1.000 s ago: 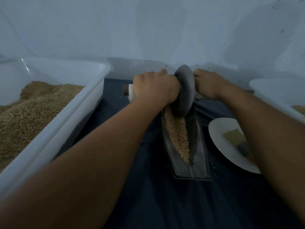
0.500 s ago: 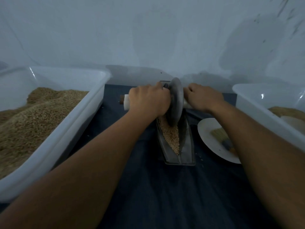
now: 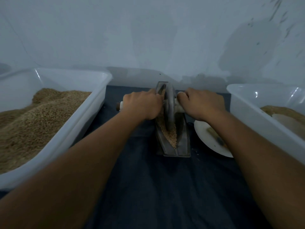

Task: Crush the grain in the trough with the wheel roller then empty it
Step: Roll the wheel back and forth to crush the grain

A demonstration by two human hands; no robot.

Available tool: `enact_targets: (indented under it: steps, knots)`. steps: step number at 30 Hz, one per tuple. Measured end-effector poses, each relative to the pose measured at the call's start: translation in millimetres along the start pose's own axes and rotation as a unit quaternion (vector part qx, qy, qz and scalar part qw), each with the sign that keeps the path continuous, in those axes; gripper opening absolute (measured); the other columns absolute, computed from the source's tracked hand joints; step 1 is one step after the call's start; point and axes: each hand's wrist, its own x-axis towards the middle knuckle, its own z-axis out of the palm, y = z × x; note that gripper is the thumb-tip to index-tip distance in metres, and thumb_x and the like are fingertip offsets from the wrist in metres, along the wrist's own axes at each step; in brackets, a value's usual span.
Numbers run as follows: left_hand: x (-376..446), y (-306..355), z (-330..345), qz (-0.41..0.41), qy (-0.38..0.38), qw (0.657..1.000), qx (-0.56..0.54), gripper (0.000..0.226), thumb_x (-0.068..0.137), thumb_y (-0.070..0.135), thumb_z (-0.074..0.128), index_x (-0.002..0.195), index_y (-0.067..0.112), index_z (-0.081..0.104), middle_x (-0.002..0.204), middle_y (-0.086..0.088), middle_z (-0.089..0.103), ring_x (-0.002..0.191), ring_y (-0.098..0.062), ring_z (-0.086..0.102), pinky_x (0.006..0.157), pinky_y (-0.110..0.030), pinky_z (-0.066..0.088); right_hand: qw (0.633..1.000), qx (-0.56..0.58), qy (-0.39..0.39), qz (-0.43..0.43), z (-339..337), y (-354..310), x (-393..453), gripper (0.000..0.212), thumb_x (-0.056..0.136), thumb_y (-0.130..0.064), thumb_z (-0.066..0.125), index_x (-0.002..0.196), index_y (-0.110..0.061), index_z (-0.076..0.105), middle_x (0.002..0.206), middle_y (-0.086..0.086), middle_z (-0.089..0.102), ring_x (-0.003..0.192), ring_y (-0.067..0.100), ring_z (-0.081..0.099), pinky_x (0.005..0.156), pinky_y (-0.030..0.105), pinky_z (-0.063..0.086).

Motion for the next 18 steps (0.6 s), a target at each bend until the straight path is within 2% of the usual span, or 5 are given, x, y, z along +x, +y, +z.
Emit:
enact_targets:
  steps: [4,9,13,18]
  knots:
    - [0,0,5,-0.007,0.017,1.000,-0.010,0.037,0.098,0.040,0.023,0.112,0.021,0.052,0.119,-0.008,0.061,0.095,-0.033,0.056,0.074,-0.043,0.032,1.000,0.001,-0.009,0.003,2,0,4,0.049,0.088,-0.065,0.016,0.081,-0.028,0.047,0.067,-0.006,0.037,0.064,0.022,0.039,0.053,0.030,0.021]
    - [20,5,-2,-0.031,-0.027,0.999,-0.033,0.044,0.093,0.043,0.031,0.126,0.023,0.051,0.134,-0.009,0.056,0.116,-0.036,0.053,0.079,-0.043,0.029,0.997,0.053,-0.055,0.017,7,6,17,0.045,0.085,-0.065,0.014,0.078,-0.029,0.041,0.073,-0.006,0.043,0.065,0.018,0.041,0.056,0.033,0.026]
    - [33,6,2,-0.043,-0.021,0.998,-0.045,0.046,0.091,0.043,0.033,0.129,0.024,0.049,0.134,-0.009,0.056,0.116,-0.035,0.053,0.079,-0.043,0.029,0.996,0.059,-0.065,0.015,12,9,29,0.052,0.078,-0.067,0.010,0.084,-0.029,0.046,0.085,-0.001,0.049,0.078,0.026,0.046,0.063,0.037,0.031]
    - [52,4,6,-0.057,-0.022,0.997,-0.046,0.047,0.090,0.043,0.035,0.130,0.023,0.048,0.134,-0.011,0.055,0.116,-0.035,0.053,0.078,-0.042,0.030,0.993,0.083,-0.084,0.016,17,13,48,0.056,0.072,-0.068,0.009,0.086,-0.031,0.047,0.098,0.003,0.054,0.084,0.027,0.047,0.070,0.040,0.034]
